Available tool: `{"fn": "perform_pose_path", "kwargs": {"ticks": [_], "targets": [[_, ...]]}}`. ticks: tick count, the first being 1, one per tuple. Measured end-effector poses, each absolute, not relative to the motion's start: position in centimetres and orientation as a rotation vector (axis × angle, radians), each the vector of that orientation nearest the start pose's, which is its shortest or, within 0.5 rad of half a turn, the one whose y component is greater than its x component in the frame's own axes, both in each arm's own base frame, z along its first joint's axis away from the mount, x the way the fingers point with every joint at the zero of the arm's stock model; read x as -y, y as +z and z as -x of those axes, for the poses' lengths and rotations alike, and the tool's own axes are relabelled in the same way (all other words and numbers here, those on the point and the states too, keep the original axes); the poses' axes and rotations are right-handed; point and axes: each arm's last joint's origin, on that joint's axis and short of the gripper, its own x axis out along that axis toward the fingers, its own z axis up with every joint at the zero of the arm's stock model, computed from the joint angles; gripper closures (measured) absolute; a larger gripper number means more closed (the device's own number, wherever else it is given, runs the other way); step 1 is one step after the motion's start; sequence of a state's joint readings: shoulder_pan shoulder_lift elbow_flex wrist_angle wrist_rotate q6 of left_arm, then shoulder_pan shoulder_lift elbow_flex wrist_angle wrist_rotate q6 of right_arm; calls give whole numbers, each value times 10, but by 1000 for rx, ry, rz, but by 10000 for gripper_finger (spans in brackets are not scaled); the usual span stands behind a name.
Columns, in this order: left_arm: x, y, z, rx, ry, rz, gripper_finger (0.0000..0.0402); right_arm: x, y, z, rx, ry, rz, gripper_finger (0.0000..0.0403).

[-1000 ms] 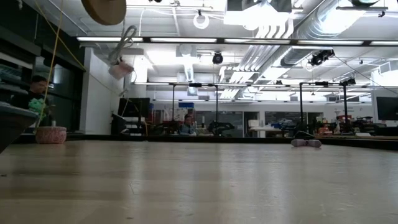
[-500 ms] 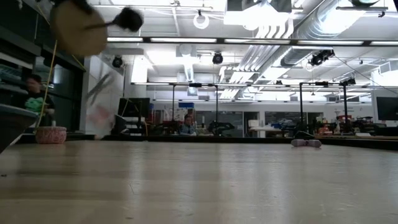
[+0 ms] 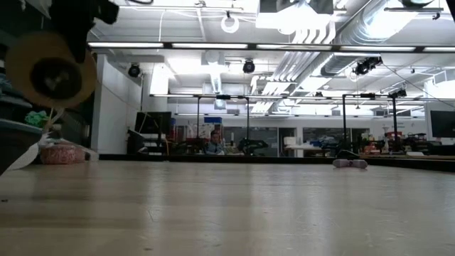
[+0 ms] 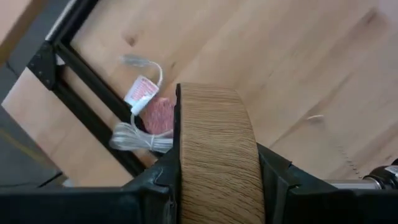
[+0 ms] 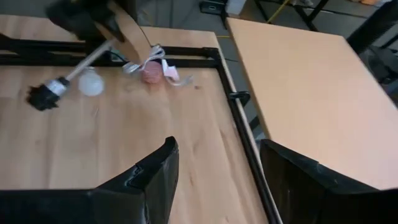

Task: Screw lightbulb
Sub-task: Insert the white lightbulb into the brown lamp

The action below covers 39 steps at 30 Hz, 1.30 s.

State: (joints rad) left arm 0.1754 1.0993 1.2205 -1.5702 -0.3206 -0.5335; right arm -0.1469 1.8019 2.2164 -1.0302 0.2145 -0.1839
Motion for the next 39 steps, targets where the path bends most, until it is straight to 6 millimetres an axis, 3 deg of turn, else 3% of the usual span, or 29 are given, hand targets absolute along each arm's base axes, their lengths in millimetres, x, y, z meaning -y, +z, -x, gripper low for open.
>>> {"fn": "perform_pose_path", "kwargs": {"ticks": [4,13,19,24,32,39], "targets": [[-32,322,-157,-1371,764,324,286,60,458,-354,-659,-283,211,187],[-10,306,-181,-1557,519,527,286,68,457,-351,-687,-280,253,187],[4,298,-191,-1515,734,461,286,72,455,-349,-700,-245,231,187],[22,296,-191,-1443,848,503,286,72,454,-349,-709,-224,239,187],[58,278,-170,-1316,1084,656,286,72,454,-349,-709,-221,246,187],[68,272,-163,-1169,1220,721,286,71,454,-350,-698,-184,224,187]]}}
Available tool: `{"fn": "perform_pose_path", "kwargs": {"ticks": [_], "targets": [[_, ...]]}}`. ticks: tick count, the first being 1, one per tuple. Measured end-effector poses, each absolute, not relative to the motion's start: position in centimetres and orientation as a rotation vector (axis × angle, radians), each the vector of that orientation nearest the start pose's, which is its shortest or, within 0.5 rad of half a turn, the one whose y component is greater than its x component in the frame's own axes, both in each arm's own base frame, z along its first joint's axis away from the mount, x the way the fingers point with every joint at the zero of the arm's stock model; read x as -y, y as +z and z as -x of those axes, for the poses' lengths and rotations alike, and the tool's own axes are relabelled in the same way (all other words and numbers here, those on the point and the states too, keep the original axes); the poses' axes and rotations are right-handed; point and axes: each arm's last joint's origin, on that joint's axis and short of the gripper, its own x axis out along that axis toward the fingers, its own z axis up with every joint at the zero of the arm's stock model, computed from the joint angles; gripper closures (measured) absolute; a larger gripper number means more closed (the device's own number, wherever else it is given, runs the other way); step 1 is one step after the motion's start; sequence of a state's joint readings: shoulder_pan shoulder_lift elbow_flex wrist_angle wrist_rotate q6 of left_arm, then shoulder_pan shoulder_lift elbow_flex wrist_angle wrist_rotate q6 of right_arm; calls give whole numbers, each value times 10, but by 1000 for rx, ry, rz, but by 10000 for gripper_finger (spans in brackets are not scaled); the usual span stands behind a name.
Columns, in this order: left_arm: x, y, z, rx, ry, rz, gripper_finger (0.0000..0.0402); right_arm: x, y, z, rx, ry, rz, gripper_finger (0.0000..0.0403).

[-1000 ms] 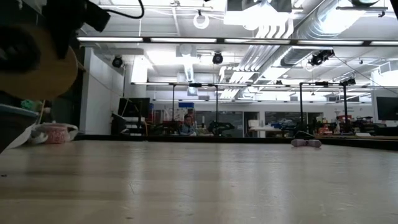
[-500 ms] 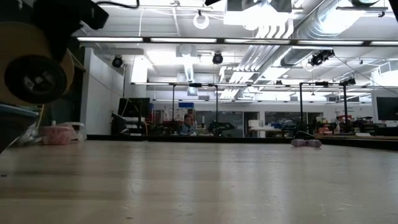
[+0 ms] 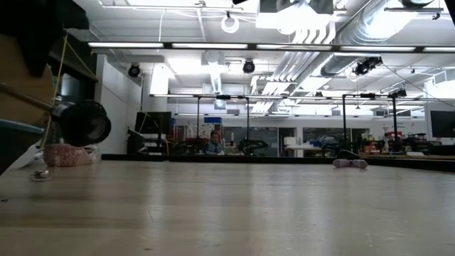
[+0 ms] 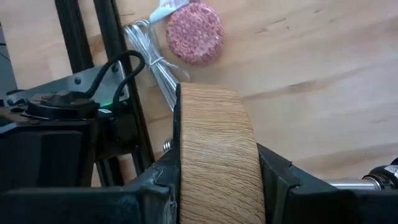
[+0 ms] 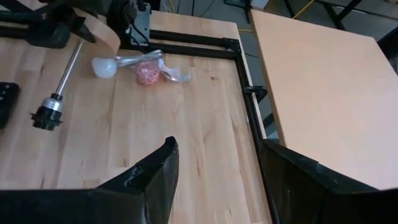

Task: Screw lightbulb
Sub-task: Insert the white lightbulb into the brown lamp

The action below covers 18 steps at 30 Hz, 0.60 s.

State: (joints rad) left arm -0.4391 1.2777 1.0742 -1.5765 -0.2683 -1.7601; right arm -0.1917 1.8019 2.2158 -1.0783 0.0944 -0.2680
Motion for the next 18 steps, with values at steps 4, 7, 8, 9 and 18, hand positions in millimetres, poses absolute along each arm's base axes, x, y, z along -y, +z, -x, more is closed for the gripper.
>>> {"fn": "perform_pose_path", "kwargs": {"ticks": [4,7,8,9,18], "targets": [[66,265,-158,-1180,1257,697,286,70,455,-350,-692,-186,218,187],[67,259,-161,-1154,1275,727,286,70,455,-350,-690,-194,195,187],[67,262,-161,-1137,1271,747,286,70,455,-350,-691,-194,192,187],[67,264,-160,-1135,1268,744,286,70,455,-350,-690,-194,193,187],[57,243,-156,-1114,1387,684,286,71,456,-351,-669,-194,194,187]]}}
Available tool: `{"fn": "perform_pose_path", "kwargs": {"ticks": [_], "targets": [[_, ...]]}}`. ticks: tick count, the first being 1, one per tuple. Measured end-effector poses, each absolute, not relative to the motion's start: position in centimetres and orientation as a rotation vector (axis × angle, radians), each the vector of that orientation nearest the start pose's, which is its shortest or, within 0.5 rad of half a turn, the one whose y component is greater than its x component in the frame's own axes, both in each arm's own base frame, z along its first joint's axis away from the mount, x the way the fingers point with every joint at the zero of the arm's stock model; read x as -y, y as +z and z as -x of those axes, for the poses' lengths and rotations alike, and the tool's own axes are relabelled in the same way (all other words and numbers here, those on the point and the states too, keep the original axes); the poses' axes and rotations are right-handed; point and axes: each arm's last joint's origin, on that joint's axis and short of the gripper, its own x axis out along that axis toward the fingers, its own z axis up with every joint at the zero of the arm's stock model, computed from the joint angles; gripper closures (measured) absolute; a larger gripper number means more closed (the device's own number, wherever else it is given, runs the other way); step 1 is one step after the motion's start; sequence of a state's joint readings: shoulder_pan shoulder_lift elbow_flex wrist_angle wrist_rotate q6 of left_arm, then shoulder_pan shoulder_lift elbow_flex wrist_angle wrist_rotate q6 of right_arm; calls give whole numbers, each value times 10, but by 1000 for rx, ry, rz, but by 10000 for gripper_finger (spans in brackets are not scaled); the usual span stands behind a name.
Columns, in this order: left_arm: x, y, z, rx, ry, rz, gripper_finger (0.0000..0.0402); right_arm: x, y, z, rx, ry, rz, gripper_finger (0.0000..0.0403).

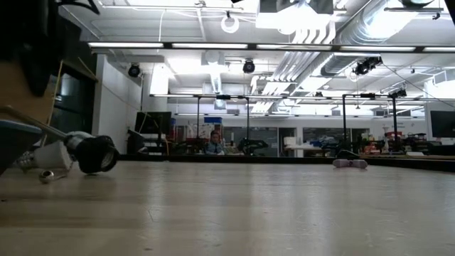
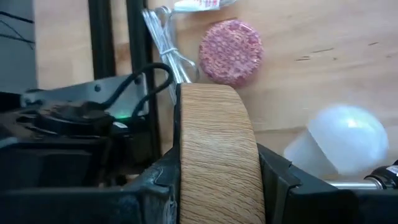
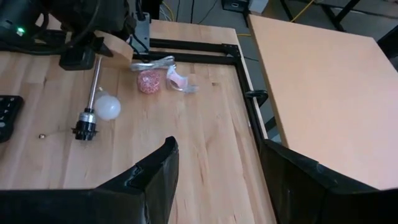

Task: Screw lightbulb
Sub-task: Insert the white lightbulb into the brown lamp

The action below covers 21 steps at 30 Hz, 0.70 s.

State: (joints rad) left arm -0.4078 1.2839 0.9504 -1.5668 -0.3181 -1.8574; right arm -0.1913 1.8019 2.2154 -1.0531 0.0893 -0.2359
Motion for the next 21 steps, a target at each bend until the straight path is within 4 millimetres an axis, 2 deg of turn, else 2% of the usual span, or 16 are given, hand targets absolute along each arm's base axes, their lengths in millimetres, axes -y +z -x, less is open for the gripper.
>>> {"fn": "perform_pose_path", "kwargs": {"ticks": [2,6,13,21], "targets": [[56,240,-159,-1100,1370,718,286,71,456,-351,-671,-192,198,187],[63,234,-176,-1066,1210,814,286,71,456,-351,-678,-200,214,187],[62,229,-194,-884,1190,916,286,73,456,-350,-681,-204,221,187],[34,235,-229,-556,1119,1007,286,71,459,-341,-707,-197,228,187]]}}
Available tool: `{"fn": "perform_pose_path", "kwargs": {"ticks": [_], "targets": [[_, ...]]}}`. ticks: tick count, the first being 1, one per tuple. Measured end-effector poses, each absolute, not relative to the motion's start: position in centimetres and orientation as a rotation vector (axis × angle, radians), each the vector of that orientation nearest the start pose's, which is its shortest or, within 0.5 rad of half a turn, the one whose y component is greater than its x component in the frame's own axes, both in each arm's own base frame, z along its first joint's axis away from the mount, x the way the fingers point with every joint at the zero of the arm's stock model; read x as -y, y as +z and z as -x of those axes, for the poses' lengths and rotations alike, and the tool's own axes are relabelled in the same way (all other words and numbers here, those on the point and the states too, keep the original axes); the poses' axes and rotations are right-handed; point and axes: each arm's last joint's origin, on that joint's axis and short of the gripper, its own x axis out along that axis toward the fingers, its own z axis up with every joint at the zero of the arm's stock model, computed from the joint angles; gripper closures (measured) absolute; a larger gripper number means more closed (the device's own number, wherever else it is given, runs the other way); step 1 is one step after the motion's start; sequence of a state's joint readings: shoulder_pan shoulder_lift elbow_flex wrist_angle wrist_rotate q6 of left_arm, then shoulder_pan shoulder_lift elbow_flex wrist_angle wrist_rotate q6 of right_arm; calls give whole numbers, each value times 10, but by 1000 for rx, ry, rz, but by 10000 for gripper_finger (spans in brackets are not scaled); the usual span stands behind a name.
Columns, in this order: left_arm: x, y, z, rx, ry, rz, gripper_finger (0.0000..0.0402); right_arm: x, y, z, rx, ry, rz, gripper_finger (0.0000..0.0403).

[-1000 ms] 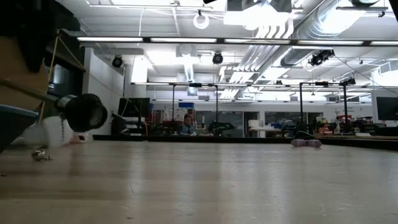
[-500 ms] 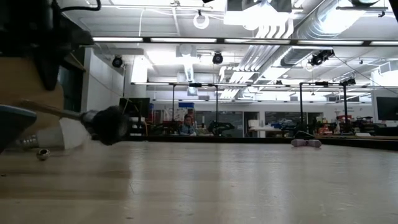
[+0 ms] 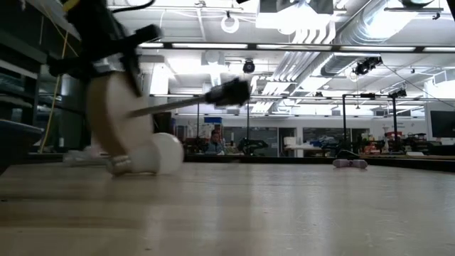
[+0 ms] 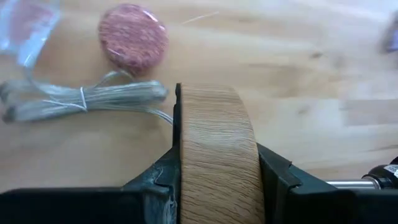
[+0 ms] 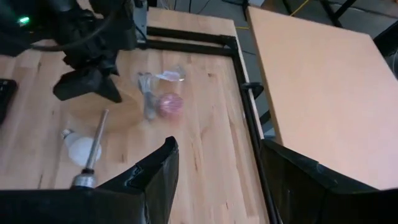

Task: Screw lightbulb
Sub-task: Insert the white lightbulb into the brown lamp

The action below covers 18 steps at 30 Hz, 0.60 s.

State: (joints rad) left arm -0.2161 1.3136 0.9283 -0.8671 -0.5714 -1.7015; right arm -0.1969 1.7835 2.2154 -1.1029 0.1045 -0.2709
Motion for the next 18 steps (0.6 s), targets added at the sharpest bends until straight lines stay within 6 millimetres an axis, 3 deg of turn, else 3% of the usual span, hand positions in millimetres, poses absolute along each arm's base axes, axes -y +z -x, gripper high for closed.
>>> {"fn": "perform_pose_path", "kwargs": {"ticks": [4,7,13,18], "targets": [[14,241,-250,-476,1017,983,286,70,462,-330,-747,-211,256,187],[-6,246,-249,-480,1038,898,286,68,465,-320,-776,-218,255,187],[-36,286,-206,-415,1179,737,286,61,464,-307,-820,-142,40,187],[-44,324,-155,-306,1205,729,286,53,461,-321,-771,-64,-58,187]]}}
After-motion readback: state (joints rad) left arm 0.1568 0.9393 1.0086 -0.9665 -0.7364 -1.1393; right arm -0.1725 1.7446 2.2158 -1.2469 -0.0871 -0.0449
